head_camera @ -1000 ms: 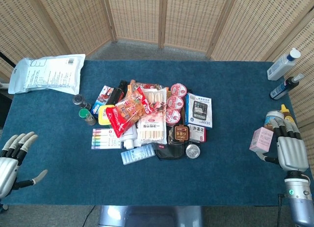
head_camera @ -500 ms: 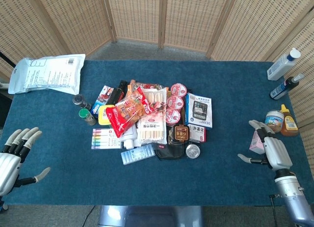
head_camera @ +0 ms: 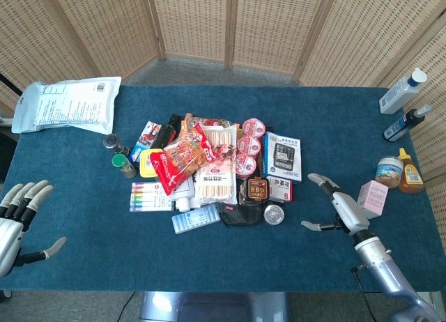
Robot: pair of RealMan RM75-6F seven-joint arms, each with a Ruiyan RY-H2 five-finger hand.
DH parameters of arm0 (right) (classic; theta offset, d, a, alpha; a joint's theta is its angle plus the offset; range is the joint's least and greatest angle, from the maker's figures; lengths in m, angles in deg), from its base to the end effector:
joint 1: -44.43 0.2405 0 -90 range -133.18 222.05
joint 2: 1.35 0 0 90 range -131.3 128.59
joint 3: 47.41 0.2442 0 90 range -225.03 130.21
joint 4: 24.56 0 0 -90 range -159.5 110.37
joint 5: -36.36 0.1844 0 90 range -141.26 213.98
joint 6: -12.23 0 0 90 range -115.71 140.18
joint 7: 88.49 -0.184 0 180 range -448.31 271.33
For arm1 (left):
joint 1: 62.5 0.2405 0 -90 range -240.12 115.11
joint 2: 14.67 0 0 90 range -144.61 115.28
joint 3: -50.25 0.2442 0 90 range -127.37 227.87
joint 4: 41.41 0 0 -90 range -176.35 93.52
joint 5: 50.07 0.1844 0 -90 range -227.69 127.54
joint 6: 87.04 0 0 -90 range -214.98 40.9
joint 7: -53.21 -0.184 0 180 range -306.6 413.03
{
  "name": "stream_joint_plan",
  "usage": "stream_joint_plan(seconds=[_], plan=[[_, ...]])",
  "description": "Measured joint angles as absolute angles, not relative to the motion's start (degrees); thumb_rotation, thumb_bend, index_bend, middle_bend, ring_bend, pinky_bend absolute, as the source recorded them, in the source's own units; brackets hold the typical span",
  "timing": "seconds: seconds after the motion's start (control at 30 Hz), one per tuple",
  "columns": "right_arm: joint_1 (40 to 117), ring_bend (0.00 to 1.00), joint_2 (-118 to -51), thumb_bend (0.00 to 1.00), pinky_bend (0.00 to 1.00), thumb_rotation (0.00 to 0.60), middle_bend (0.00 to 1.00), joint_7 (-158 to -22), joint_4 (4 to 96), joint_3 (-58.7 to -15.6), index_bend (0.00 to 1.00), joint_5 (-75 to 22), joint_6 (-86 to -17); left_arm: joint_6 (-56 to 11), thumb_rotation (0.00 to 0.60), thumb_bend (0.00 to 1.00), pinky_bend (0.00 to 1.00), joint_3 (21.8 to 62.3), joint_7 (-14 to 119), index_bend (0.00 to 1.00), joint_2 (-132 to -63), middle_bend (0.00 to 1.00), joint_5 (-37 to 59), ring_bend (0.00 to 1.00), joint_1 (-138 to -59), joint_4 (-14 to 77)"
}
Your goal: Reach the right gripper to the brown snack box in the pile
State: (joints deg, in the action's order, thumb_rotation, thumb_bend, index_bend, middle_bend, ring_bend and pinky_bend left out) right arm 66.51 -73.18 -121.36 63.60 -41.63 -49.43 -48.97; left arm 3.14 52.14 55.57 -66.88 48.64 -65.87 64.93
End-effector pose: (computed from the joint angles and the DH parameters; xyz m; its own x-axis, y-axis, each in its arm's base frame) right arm -0.2364 -0.2981 0.0808 -0.1468 -0.3681 0.9181 -0.9757 -0.0985 -0.1955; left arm -0.2271 0.1899 0.2042 0.3281 0.0151 0.9445 0.9273 -0.1957 -0.3190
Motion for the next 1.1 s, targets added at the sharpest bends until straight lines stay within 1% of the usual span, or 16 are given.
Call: stream_joint_plan(seconds=[0.3, 0.8, 1.03, 1.1], plan=[[70.9, 0.0, -77.6, 0.13, 0.0, 0.491, 0.0, -125.3, 59.0, -40.5, 0.0, -50.0, -46.7, 3.4, 0.402, 0.28, 0.0, 52.3, 54.9, 0.0, -66.5, 0.05, 48.9, 0.0, -65.7, 65.6], [76.7, 0.0, -82.9, 0.13, 0.0, 0.497, 0.0, -126.2, 56.6, -39.1, 0.0, -48.3, -42.4, 3.1, 0.404, 0.28, 0.0, 52.1, 55.3, 0.0, -66.7, 0.05, 48.3, 0.0, -65.7, 64.9], [79.1, 0.0, -85.1, 0.13, 0.0, 0.49, 0.0, -127.2, 55.1, -38.3, 0.0, -47.2, -40.6, 3.6, 0.404, 0.28, 0.0, 52.2, 55.8, 0.0, -66.7, 0.05, 47.9, 0.0, -65.2, 64.3], [79.5, 0.0, -85.7, 0.13, 0.0, 0.511, 0.03, -127.7, 54.8, -38.0, 0.0, -46.7, -40.3, 3.8, 0.401, 0.28, 0.0, 52.3, 56.0, 0.0, -66.7, 0.05, 47.9, 0.0, -65.1, 64.2]])
